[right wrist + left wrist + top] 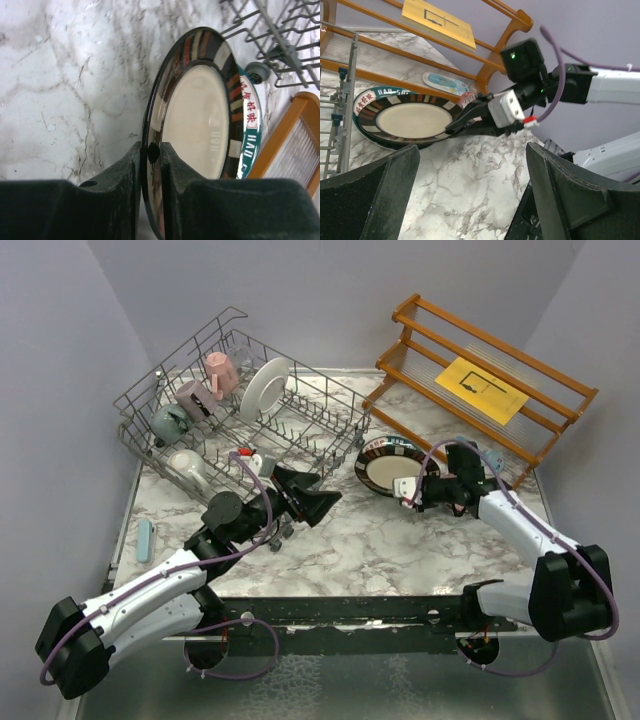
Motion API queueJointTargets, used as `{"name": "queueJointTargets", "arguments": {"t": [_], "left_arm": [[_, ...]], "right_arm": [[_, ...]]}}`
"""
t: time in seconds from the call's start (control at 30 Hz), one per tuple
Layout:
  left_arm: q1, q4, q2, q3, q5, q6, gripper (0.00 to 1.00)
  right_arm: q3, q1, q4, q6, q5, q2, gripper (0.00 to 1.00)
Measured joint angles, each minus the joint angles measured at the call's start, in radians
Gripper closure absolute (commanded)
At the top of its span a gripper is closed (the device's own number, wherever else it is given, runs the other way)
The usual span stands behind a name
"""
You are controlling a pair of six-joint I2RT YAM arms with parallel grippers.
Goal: Load the mixed dishes into the dish rack
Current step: Pick up the plate at the center of the board.
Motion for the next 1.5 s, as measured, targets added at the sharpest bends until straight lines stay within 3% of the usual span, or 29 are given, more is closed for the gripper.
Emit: {"name": "queueJointTargets", "arguments": {"t": [0.63,1.0,1.3,1.5], "left_arm": [[0.0,-0.048,0.121,0.109,0.094,0.225,0.08],[0.0,-0.192,0.138,0.212,0.178,0.522,0.03],[0.0,-0.19,0.114,0.166,0.312,0.818,0.01],[0.0,-0.16,0.122,0.135,0.391,0.919,0.02]], "right_arm": [[0.397,0.001,-0.283,0.266,-0.008,0.037,0.99],[0.582,0.001,-0.502,0.222,-0.135,0.043,0.99],[0.579,0.001,-0.722,0.133,-0.233,-0.001,0.99],[0.568,0.001,-0.822,0.074,-0.281,-0.045,0.99]]}}
